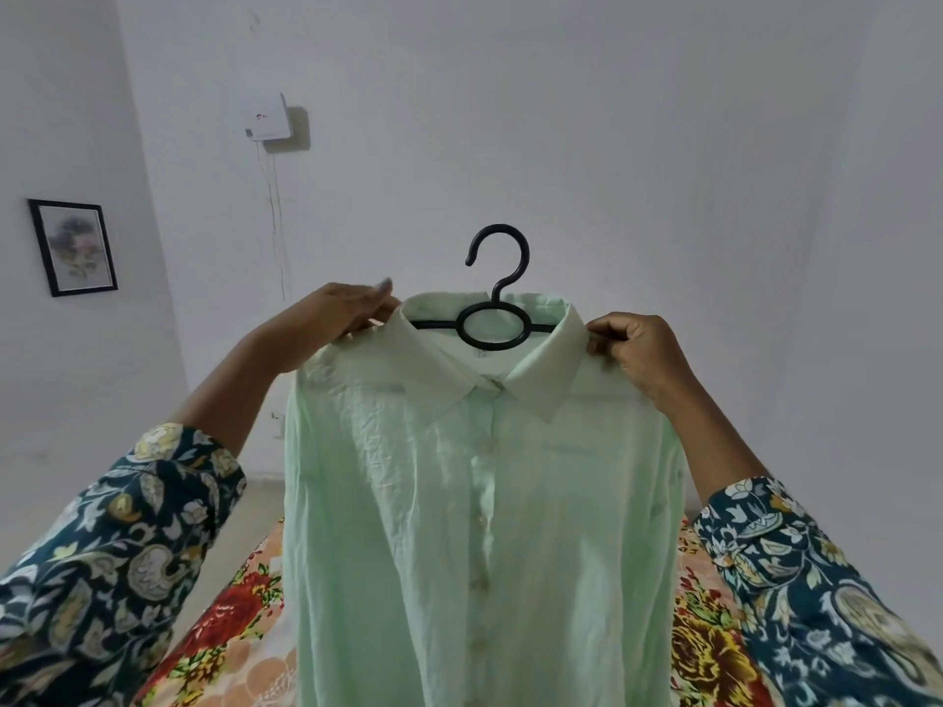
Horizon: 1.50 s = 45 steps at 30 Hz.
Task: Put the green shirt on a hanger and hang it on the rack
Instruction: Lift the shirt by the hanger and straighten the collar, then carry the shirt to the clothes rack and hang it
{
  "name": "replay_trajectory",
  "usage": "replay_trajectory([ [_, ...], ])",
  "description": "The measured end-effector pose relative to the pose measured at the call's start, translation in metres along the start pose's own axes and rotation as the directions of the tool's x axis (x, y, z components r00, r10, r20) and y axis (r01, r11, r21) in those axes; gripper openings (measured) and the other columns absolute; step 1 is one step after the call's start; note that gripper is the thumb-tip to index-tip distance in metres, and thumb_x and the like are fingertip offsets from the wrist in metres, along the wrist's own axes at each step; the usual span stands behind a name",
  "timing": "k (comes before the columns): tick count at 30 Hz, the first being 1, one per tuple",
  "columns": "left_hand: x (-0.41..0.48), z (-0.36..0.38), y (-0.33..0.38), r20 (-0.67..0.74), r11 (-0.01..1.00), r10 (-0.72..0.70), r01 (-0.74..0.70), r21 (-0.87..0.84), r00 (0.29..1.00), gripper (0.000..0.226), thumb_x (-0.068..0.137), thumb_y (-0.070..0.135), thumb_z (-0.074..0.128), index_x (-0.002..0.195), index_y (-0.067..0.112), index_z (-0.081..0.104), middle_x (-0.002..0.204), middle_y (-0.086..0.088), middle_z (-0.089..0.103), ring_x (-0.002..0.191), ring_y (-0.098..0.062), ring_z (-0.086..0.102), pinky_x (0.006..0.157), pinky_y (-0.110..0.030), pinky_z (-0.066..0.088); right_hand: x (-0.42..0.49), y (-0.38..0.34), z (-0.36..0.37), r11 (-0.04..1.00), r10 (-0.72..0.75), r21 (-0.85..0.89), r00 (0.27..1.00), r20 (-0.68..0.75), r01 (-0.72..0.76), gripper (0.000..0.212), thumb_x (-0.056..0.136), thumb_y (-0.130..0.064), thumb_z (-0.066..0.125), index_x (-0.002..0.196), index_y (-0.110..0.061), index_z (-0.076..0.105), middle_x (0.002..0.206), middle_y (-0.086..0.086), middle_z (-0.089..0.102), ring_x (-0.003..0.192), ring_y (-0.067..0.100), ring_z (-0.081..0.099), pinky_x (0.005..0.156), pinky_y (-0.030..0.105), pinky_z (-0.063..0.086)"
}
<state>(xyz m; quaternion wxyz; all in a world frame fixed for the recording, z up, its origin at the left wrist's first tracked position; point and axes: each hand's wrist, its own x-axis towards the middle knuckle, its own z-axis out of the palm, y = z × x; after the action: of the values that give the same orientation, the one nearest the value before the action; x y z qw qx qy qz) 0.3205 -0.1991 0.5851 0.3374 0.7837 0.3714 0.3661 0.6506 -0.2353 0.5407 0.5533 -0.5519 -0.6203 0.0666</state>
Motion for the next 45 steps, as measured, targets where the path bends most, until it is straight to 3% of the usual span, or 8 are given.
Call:
replay_trajectory([
  [3,-0.004,-0.007,-0.012,-0.043,0.972,-0.011,0.021,0.233,0.999,0.018,0.092,0.026,0.055,0.102,0.019,0.069,0.1,-0.003,0.069,0.09,-0.02,0.061,0.08,-0.025,0.047,-0.002,0.001,-0.002,1.0,0.009,-0.001,1.0,-0.014,-0.009,0.044,0.076,0.021,0.041,0.095,-0.006,0.07,0.069,-0.007,0.064,0.054,-0.012,0.058,0.057,0.007,0.046],
  [7,-0.004,0.007,-0.028,-0.261,0.817,0.116,0.057,0.573,0.958,0.023,0.091,0.005,0.053,0.107,0.009,0.069,0.098,-0.005,0.068,0.088,-0.019,0.057,0.076,-0.026,0.042,-0.008,0.0,0.0,1.0,0.003,-0.022,1.0,-0.021,-0.003,0.032,0.079,0.014,0.051,0.095,-0.005,0.072,0.074,-0.006,0.067,0.065,-0.003,0.06,0.071,0.019,0.05],
  [13,-0.019,0.014,-0.02,-0.364,0.88,0.194,0.002,0.475,0.911,0.018,0.087,0.001,0.055,0.094,0.007,0.07,0.089,-0.011,0.068,0.082,-0.024,0.059,0.066,-0.026,0.043,-0.031,-0.018,-0.008,0.981,-0.092,-0.175,0.993,-0.069,0.079,0.016,0.085,0.001,0.059,0.096,-0.004,0.07,0.088,0.0,0.061,0.082,0.014,0.055,0.067,0.005,0.04],
  [17,-0.028,0.014,-0.009,-0.317,0.9,0.224,-0.071,0.431,0.921,0.017,0.086,0.001,0.058,0.097,0.006,0.07,0.087,-0.008,0.067,0.081,-0.02,0.058,0.064,-0.019,0.043,-0.056,-0.035,-0.026,0.959,-0.115,-0.274,0.983,-0.143,0.072,0.017,0.086,0.0,0.057,0.097,-0.004,0.07,0.088,0.002,0.057,0.083,0.017,0.053,0.069,0.018,0.039],
  [24,-0.064,0.026,0.028,-0.153,0.896,0.345,-0.276,0.348,0.926,0.019,0.087,0.006,0.061,0.103,0.007,0.071,0.09,-0.004,0.066,0.086,-0.016,0.057,0.076,-0.023,0.038,-0.148,-0.093,-0.067,0.945,-0.067,-0.324,0.936,-0.346,-0.052,0.015,0.085,-0.001,0.059,0.096,-0.004,0.07,0.092,0.001,0.063,0.088,0.015,0.055,0.072,0.007,0.039],
  [30,-0.108,0.058,0.087,0.042,0.83,0.514,-0.509,0.229,0.856,0.013,0.088,0.005,0.059,0.095,0.004,0.07,0.086,-0.006,0.064,0.082,-0.018,0.056,0.06,-0.015,0.039,-0.258,-0.16,-0.129,0.896,-0.003,-0.371,0.832,-0.555,-0.244,0.012,0.084,-0.008,0.064,0.093,-0.002,0.069,0.091,0.005,0.064,0.085,0.015,0.056,0.064,-0.001,0.036],
  [38,-0.211,0.159,0.228,0.241,0.665,0.741,-0.735,-0.133,0.627,0.011,0.089,0.013,0.059,0.093,0.009,0.069,0.087,-0.004,0.064,0.081,-0.017,0.056,0.062,-0.016,0.039,-0.462,-0.29,-0.256,0.743,-0.06,-0.433,0.594,-0.803,-0.511,0.013,0.082,-0.011,0.068,0.092,-0.002,0.069,0.073,-0.002,0.061,0.06,-0.01,0.054,0.056,0.001,0.037],
  [45,-0.397,0.271,0.382,0.313,0.44,0.894,-0.767,-0.468,0.321,0.012,0.087,0.015,0.061,0.092,0.008,0.07,0.087,-0.008,0.067,0.083,-0.021,0.059,0.066,-0.015,0.039,-0.695,-0.463,-0.334,0.518,-0.216,-0.402,0.34,-0.915,-0.755,0.01,0.081,-0.011,0.069,0.089,-0.006,0.069,0.078,0.002,0.062,0.054,-0.017,0.053,0.053,0.001,0.038],
])
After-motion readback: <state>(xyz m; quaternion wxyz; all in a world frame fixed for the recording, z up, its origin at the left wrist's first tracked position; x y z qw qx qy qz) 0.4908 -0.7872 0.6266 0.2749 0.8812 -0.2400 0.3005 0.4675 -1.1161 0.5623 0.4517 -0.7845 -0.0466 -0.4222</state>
